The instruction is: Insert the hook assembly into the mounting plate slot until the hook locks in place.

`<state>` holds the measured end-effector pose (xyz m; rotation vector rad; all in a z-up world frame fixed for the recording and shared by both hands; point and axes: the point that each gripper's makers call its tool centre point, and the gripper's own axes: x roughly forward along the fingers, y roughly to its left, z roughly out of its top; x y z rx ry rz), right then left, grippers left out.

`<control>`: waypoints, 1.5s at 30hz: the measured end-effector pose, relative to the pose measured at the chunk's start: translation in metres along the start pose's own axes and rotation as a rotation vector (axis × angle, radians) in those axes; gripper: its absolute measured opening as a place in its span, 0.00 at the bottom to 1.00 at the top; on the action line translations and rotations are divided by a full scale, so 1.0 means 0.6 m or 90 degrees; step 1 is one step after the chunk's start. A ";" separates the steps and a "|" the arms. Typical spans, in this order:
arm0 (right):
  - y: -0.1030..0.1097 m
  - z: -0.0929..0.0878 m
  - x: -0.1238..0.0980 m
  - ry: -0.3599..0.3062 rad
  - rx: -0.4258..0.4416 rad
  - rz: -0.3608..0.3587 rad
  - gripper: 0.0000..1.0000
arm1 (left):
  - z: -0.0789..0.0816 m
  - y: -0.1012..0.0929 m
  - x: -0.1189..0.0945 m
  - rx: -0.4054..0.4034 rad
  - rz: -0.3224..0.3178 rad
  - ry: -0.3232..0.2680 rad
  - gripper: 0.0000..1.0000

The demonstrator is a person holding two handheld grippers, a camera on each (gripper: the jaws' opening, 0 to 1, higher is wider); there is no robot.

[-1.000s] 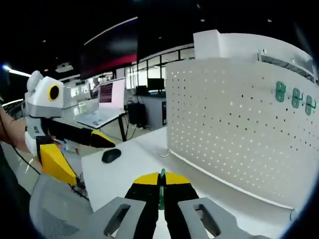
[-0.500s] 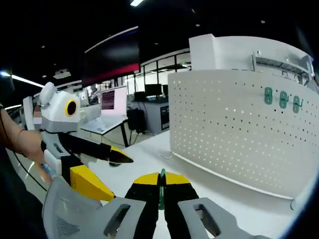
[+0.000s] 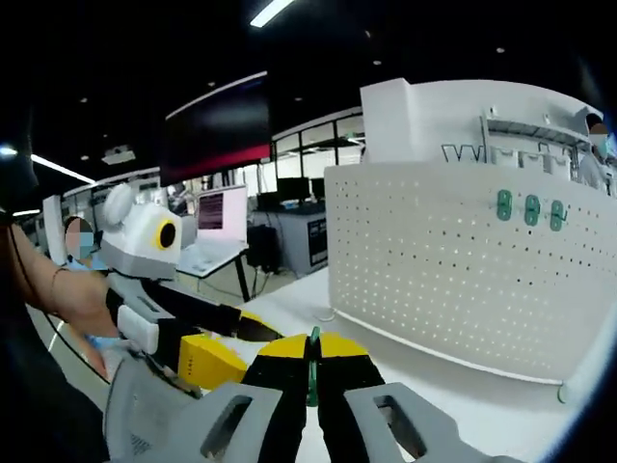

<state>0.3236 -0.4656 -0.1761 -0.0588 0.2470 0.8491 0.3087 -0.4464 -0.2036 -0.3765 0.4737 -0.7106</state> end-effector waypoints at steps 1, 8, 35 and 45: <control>0.001 0.003 -0.003 -0.004 0.004 -0.001 0.00 | 0.001 -0.002 0.002 -0.008 -0.005 0.002 0.57; 0.002 0.022 -0.013 -0.024 0.006 -0.003 0.00 | -0.004 -0.004 0.010 -0.021 -0.014 0.019 0.51; 0.030 0.044 -0.014 -0.065 -0.028 0.048 0.00 | 0.008 -0.057 0.015 -0.176 -0.123 0.006 0.08; 0.026 0.025 -0.016 -0.042 -0.016 0.055 0.00 | 0.000 -0.045 0.015 -0.121 -0.084 0.030 0.03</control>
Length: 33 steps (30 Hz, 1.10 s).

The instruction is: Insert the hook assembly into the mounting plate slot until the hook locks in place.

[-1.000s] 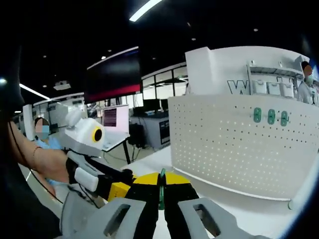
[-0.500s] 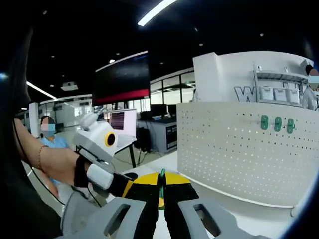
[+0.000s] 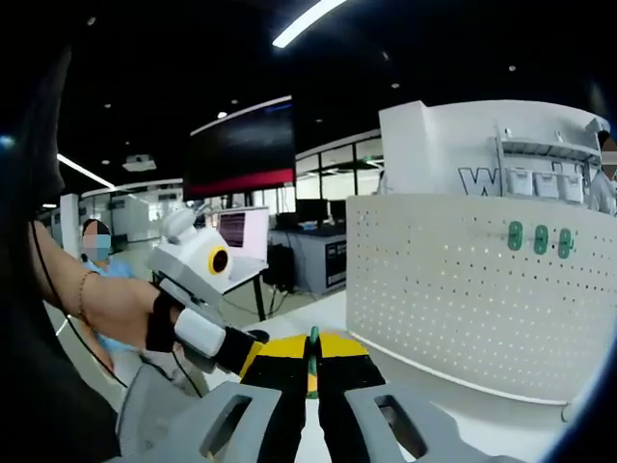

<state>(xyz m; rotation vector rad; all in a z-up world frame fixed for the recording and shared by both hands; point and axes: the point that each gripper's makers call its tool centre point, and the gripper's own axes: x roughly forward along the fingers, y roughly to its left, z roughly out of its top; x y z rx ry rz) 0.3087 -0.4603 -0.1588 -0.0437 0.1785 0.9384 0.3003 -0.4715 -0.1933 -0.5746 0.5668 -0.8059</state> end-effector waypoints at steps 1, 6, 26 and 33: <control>0.000 -0.001 -0.001 -0.003 0.004 0.000 0.00 | 0.001 -0.001 0.001 0.005 0.001 -0.001 0.03; 0.000 -0.012 -0.003 0.015 0.014 -0.002 0.01 | -0.005 0.004 0.002 0.046 0.025 0.021 0.02; 0.009 -0.027 -0.001 0.056 0.072 0.008 0.08 | -0.004 0.052 -0.011 0.198 0.137 0.069 0.01; -0.005 -0.035 -0.018 0.073 0.095 -0.004 0.05 | 0.011 0.063 -0.019 0.235 0.167 0.048 0.01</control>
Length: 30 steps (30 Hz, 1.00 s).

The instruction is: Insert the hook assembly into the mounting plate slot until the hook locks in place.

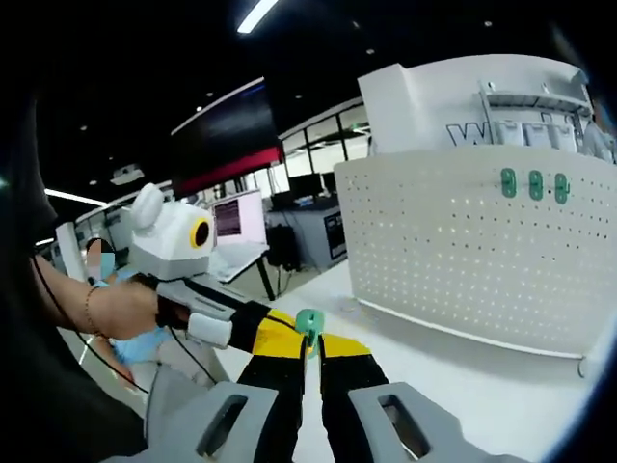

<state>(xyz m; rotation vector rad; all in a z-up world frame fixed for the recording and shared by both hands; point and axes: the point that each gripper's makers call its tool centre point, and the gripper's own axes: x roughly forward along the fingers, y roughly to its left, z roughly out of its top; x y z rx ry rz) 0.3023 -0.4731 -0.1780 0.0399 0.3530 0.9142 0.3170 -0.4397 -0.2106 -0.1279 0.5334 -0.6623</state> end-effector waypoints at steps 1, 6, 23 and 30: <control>-0.002 -0.002 -0.001 0.003 0.007 0.001 0.07 | 0.002 0.002 -0.001 0.014 0.005 -0.001 0.01; -0.012 -0.016 -0.014 0.023 -0.030 -0.009 0.00 | 0.002 0.000 0.001 0.052 0.010 0.003 0.01; 0.022 -0.013 -0.006 0.030 0.028 0.035 0.09 | 0.010 -0.020 0.003 0.114 0.013 -0.012 0.02; 0.014 -0.004 0.003 0.026 0.020 0.025 0.09 | 0.019 -0.027 0.002 0.128 0.012 -0.023 0.02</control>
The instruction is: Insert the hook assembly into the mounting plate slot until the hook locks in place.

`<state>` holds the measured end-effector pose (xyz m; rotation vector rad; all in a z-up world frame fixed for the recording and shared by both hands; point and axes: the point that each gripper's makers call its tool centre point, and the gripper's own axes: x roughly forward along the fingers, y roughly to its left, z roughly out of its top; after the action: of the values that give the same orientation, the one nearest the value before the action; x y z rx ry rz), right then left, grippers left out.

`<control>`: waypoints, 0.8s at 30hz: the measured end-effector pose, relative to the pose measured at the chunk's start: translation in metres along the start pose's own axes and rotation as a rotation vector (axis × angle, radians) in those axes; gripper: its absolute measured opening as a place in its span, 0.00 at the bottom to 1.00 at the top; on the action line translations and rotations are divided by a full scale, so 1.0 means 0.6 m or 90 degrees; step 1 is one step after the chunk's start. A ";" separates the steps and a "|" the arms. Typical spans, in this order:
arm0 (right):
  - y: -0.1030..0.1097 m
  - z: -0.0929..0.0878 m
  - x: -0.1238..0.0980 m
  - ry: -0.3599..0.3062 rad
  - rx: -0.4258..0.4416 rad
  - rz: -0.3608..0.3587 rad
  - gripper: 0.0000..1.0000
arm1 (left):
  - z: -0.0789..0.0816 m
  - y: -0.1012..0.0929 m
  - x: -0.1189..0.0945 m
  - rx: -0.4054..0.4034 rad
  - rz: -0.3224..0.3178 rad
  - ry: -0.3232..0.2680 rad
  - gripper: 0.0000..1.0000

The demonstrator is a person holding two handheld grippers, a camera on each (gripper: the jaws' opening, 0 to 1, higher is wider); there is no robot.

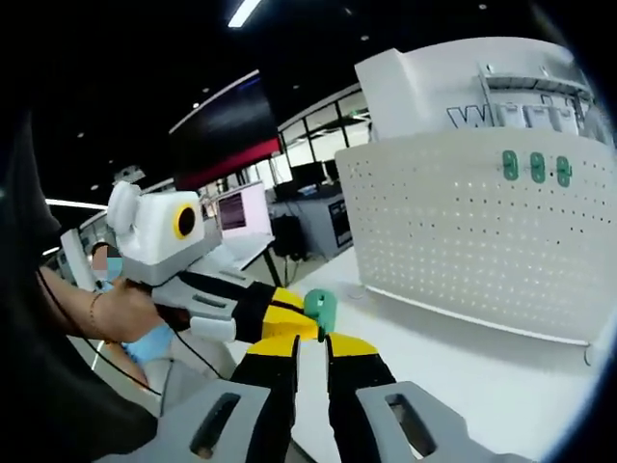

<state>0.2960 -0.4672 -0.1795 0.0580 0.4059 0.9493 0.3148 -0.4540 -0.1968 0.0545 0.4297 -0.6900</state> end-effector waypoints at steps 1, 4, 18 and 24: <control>0.000 0.003 0.000 -0.006 0.001 0.001 0.09 | 0.002 -0.003 0.001 0.001 -0.002 -0.003 0.02; -0.002 0.006 0.004 -0.010 0.005 -0.002 0.09 | 0.007 -0.008 0.002 0.003 -0.005 -0.010 0.02; -0.016 0.012 0.006 -0.015 0.021 -0.017 0.08 | 0.014 -0.009 0.001 0.001 -0.011 -0.019 0.01; -0.016 0.015 0.005 -0.018 0.012 -0.022 0.06 | 0.018 -0.012 -0.001 -0.014 -0.017 -0.030 0.01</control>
<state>0.3081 -0.4691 -0.1745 0.0814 0.3891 0.9090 0.3140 -0.4611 -0.1858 0.0124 0.3936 -0.7118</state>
